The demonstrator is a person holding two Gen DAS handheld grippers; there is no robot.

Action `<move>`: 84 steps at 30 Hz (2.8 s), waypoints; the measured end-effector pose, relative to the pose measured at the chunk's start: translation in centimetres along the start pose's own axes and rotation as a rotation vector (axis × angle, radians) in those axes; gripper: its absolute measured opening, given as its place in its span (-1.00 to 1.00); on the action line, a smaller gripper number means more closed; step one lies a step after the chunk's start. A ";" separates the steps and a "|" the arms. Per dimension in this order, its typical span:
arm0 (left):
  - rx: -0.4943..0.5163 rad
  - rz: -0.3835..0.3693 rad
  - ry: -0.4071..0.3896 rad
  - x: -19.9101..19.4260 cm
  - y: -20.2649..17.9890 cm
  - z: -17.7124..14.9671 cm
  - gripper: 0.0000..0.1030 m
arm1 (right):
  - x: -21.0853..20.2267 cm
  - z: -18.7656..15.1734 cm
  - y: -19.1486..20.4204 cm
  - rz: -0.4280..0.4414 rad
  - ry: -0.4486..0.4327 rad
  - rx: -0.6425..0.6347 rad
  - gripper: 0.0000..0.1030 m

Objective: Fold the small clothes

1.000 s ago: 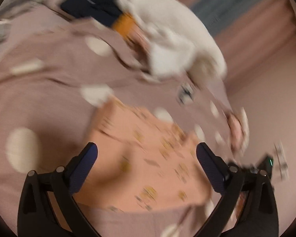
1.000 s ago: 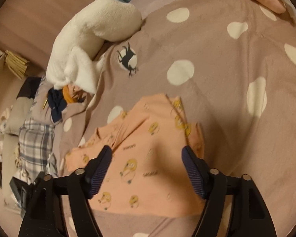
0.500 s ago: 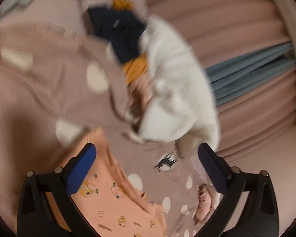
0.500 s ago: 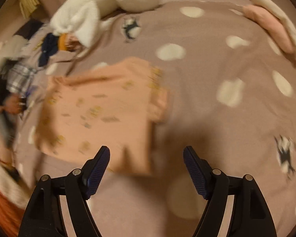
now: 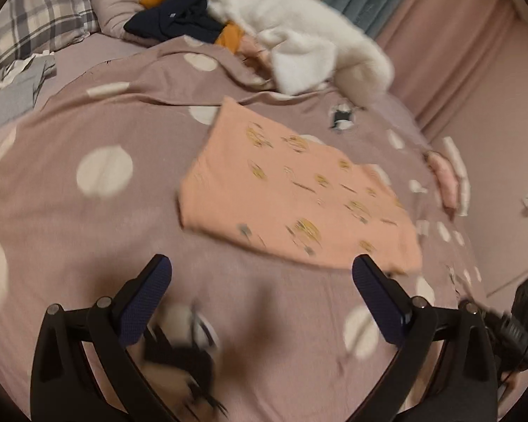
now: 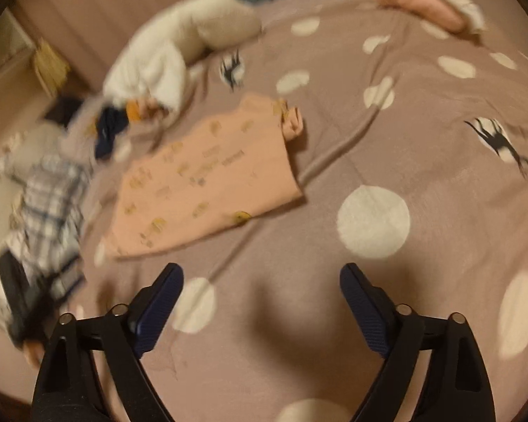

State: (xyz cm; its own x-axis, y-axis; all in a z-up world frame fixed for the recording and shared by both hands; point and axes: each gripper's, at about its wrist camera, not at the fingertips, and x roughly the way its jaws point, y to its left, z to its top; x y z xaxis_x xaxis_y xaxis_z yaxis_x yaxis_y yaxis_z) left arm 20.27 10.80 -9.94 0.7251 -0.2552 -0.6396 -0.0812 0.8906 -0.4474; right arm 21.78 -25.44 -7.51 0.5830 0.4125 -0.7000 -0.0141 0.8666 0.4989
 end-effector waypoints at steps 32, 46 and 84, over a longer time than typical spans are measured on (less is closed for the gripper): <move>-0.490 -0.332 0.044 15.0 3.0 5.9 0.97 | 15.8 4.7 1.1 0.413 0.008 0.314 0.98; -0.523 -0.184 0.051 19.0 3.7 8.1 -0.82 | 20.4 7.1 0.7 0.301 -0.017 0.320 -0.78; -0.175 -0.023 0.003 1.2 1.0 -8.5 -0.72 | 5.8 -10.3 1.5 0.242 -0.004 0.164 -0.80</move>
State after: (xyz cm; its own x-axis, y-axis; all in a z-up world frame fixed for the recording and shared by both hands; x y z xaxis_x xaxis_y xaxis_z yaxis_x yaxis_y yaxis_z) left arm 15.30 8.21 -16.47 0.7259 -0.2759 -0.6300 -0.1830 0.8055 -0.5637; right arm 16.80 -18.87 -16.11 0.5815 0.6006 -0.5487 -0.0217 0.6857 0.7275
